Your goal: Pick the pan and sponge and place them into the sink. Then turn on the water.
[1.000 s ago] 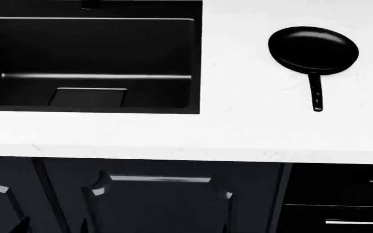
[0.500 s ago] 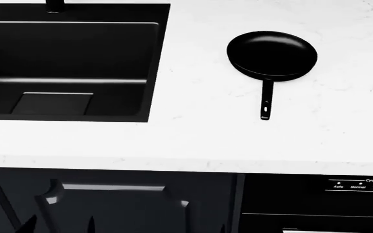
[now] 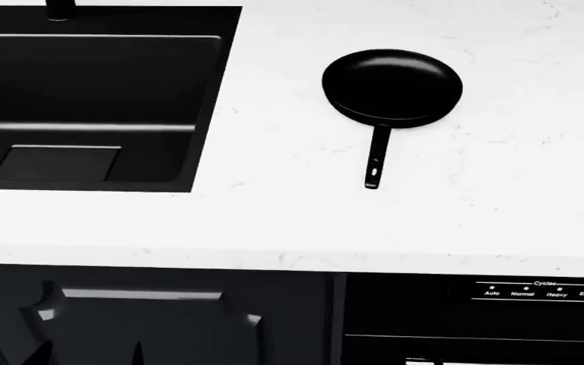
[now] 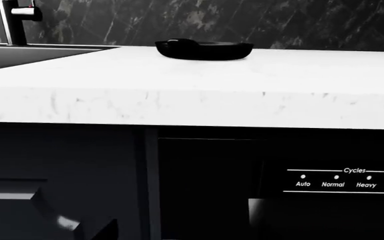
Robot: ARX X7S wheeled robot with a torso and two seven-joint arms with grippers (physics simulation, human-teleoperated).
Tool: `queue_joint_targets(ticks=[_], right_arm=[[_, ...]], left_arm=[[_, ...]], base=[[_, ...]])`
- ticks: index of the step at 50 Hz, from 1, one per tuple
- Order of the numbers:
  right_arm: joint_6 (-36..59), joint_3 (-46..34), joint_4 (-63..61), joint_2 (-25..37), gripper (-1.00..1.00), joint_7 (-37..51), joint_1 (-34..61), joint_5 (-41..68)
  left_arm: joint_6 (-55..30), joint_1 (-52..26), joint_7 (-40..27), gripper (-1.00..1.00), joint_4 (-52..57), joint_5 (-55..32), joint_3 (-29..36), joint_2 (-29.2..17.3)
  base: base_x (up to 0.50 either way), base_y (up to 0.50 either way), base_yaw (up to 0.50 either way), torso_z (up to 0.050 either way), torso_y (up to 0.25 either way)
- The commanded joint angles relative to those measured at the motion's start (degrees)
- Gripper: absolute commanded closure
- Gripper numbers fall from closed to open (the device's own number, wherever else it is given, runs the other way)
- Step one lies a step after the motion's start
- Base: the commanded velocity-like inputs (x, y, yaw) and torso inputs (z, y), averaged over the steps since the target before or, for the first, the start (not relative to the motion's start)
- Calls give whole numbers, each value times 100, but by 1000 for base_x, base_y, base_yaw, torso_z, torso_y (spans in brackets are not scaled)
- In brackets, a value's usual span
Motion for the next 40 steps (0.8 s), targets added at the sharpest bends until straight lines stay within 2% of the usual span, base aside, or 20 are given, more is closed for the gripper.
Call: queue_joint_targets(ticks=[1, 21, 40], right_arm=[[-18, -89, 30, 50, -100, 80, 13, 34], [31, -186, 38, 136, -100, 182, 45, 109], [41, -292, 34, 203, -100, 280, 54, 136]], left_arm=[[-24, 9, -92, -100, -4, -47, 47, -99], [88, -28, -161, -100, -23, -42, 266, -151], [197, 95, -218, -100, 64, -165, 241, -323]], base=[[0, 0, 0, 0, 0], [0, 0, 0, 0, 0], [0, 0, 0, 50, 0]])
